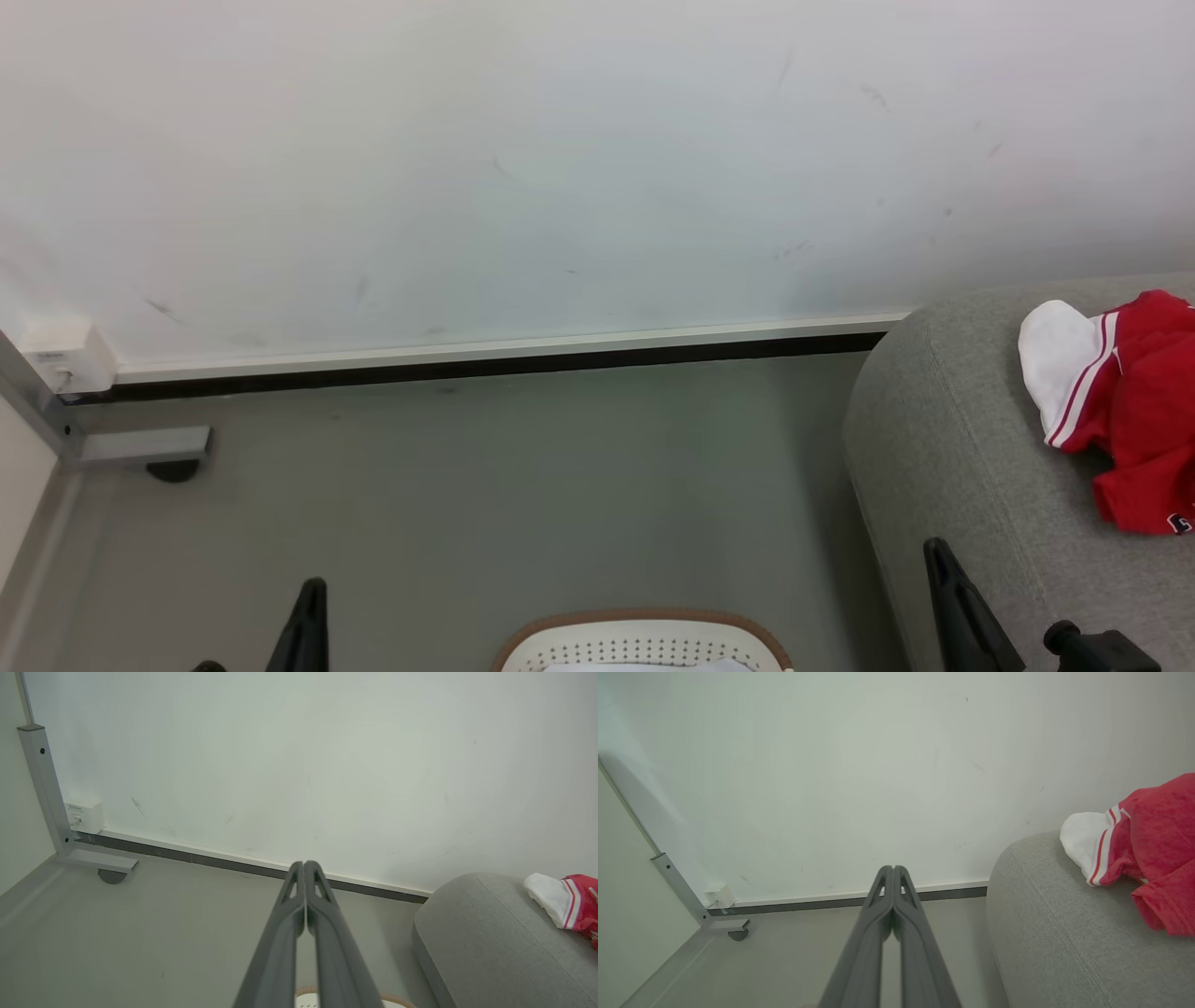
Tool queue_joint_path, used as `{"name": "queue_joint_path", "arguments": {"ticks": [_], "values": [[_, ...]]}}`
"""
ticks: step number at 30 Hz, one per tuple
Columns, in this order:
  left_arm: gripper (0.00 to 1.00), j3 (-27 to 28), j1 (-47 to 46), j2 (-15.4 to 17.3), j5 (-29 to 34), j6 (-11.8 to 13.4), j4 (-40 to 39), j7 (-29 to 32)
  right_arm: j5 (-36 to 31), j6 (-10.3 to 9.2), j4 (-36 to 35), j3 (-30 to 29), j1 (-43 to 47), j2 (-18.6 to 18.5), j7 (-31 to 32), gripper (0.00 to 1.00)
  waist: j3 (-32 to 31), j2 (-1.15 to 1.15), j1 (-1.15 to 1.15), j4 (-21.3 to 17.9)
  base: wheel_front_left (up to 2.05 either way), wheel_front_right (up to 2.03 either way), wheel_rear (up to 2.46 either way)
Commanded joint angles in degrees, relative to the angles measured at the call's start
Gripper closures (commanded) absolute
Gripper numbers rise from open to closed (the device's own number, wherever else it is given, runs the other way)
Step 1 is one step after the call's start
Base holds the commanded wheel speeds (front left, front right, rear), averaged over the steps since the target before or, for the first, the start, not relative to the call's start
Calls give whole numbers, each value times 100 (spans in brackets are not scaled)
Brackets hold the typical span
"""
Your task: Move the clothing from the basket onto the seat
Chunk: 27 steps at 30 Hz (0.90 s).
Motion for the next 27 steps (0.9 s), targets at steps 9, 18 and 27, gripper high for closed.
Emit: {"name": "queue_joint_path", "arguments": {"ticks": [9, 18, 27], "values": [[100, 103, -247, 20, -1125, 0, -8, 286, 1168, -1, -30, -140, -197, -88, 222, 100, 8, 0, 0, 34, 0, 0, 0], [100, 150, -356, 13, -1953, 27, 9, 506, 2034, -2, 7, -225, -275, -151, 386, 100, 17, 0, 0, 65, 0, 0, 0], [100, 196, -456, 8, -2699, 49, 32, 711, 2815, -3, 32, -300, -344, -206, 535, 100, 25, 0, 0, 96, 0, 0, 0]]}}
